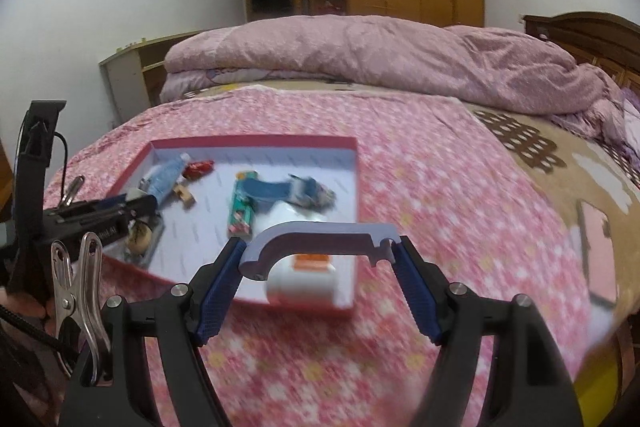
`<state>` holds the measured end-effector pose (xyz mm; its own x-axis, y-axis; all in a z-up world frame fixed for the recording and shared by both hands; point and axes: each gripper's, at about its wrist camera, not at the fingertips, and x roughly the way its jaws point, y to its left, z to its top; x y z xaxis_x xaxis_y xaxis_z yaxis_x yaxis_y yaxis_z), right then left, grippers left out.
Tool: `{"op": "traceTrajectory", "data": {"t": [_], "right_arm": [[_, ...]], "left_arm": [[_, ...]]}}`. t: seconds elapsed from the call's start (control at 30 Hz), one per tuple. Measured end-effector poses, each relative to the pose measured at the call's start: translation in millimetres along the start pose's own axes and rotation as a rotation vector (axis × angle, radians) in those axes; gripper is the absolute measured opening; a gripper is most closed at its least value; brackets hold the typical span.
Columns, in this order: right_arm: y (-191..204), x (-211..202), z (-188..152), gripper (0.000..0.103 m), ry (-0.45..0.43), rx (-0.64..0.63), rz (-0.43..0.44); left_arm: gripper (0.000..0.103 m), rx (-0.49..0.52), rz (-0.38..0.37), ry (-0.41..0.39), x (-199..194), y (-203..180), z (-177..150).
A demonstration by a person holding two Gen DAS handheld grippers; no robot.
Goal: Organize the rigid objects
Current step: 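Set the plug on the grey plate and open the left gripper while the right lowers the lavender piece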
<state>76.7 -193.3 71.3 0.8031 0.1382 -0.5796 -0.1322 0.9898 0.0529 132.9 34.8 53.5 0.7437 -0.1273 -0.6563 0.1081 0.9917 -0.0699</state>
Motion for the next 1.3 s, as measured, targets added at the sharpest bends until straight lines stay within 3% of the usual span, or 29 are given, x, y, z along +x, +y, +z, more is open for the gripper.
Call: {"op": "traceTrajectory", "data": {"t": [0.27, 0.6, 0.63, 0.7, 0.8, 1.03, 1.3], "right_arm": [[16, 38, 15, 0.076, 0.060, -0.001, 0.062], [27, 69, 23, 0.076, 0.104, -0.038, 0.066], [28, 71, 23, 0.076, 0.108, -0.040, 0.070], [29, 74, 23, 0.076, 0.121, -0.041, 0.081], [31, 75, 22, 0.076, 0.122, -0.057, 0.081], [35, 66, 19, 0.085, 0.094, -0.068, 0.095], [32, 46, 19, 0.085, 0.068, -0.039, 0.111]], "left_arm": [[0.026, -0.001, -0.005, -0.003, 5, -1, 8], [0.027, 0.017, 0.018, -0.014, 8, -5, 11], [0.030, 0.016, 0.020, -0.016, 8, -5, 11], [0.049, 0.026, 0.013, -0.010, 9, -6, 13], [0.059, 0.032, 0.015, 0.002, 11, -9, 14], [0.061, 0.053, 0.025, 0.001, 4, -12, 13], [0.061, 0.040, 0.036, 0.001, -15, -13, 12]]}}
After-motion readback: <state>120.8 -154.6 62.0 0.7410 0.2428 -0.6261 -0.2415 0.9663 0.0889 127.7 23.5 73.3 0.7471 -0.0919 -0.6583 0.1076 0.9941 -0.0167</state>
